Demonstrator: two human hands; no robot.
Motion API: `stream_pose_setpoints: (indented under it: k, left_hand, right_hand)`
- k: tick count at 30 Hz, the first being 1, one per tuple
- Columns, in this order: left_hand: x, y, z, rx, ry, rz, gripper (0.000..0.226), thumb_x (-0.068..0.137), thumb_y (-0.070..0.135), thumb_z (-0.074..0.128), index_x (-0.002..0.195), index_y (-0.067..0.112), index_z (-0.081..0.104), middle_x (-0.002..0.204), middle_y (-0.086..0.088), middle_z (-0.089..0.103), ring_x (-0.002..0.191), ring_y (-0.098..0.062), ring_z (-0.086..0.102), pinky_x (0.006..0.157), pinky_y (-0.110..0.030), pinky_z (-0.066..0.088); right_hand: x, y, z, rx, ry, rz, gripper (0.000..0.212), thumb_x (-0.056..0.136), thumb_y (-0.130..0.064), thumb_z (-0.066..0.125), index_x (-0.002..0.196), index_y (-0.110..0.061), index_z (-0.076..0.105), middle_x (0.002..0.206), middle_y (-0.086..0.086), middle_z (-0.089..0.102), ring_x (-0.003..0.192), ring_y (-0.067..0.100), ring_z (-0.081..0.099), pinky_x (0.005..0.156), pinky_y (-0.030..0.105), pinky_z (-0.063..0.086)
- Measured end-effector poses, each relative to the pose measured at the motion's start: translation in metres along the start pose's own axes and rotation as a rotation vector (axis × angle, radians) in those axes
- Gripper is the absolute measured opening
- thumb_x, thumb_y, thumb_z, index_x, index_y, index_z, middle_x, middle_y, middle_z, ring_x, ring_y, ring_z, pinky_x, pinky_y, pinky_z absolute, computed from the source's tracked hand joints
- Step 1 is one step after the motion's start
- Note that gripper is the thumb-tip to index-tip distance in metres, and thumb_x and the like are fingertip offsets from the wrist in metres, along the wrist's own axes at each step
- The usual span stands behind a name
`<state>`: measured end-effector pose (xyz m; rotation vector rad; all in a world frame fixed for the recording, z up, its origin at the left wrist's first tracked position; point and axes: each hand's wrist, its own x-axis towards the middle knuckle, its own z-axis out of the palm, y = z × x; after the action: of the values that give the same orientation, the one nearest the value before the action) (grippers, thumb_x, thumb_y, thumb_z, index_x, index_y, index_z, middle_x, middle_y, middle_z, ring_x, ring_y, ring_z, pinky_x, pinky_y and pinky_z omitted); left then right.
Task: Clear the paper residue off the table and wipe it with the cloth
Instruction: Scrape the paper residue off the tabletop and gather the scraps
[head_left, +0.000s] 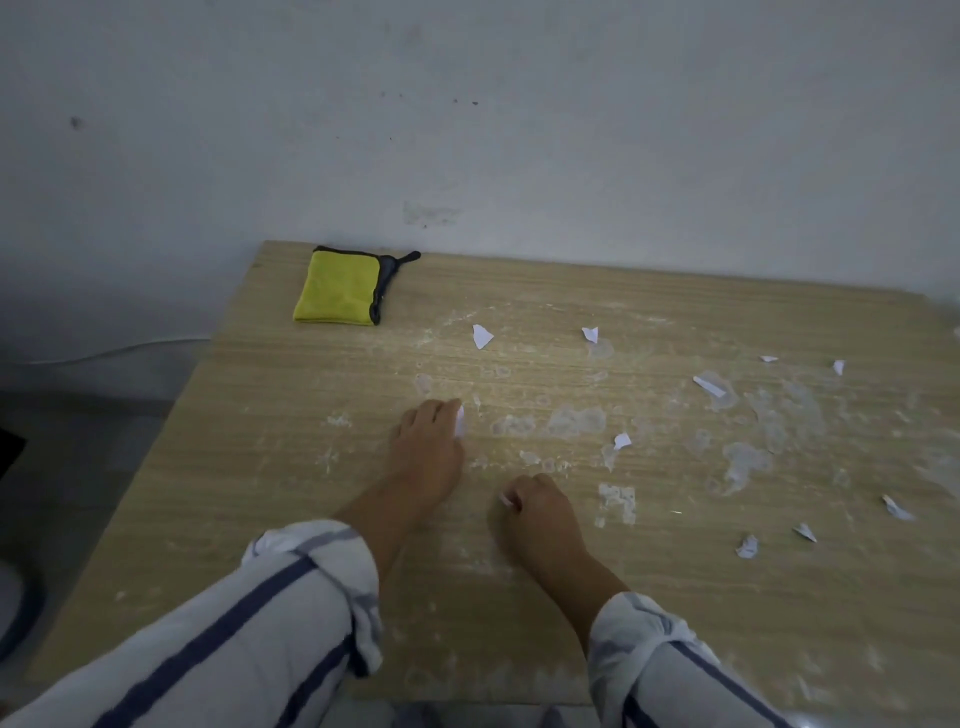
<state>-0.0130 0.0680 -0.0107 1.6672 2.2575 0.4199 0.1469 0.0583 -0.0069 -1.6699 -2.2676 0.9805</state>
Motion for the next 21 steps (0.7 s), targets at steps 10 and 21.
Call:
stream_pose_setpoints:
  k: [10, 21]
  left_hand:
    - [0.023, -0.009, -0.007, -0.129, -0.082, -0.029, 0.015, 0.085, -0.001, 0.049, 0.091, 0.004, 0.062, 0.102, -0.012, 0.056, 0.092, -0.027, 0.055, 0.078, -0.032, 0.044]
    - [-0.089, -0.052, -0.015, -0.267, -0.055, -0.071, 0.014, 0.088, 0.011, 0.053, 0.095, 0.016, 0.064, 0.089, 0.002, 0.057, 0.084, -0.015, 0.053, 0.068, -0.021, 0.030]
  right_hand:
    - [0.008, -0.011, -0.002, -0.086, -0.027, 0.014, 0.014, 0.090, -0.010, 0.050, 0.091, -0.003, 0.062, 0.089, 0.003, 0.043, 0.071, 0.018, 0.042, 0.062, 0.022, 0.030]
    - [-0.008, -0.069, 0.035, 0.089, -0.076, -0.034, 0.015, 0.090, -0.014, 0.051, 0.091, -0.009, 0.065, 0.087, 0.001, 0.051, 0.075, 0.014, 0.046, 0.062, 0.020, 0.035]
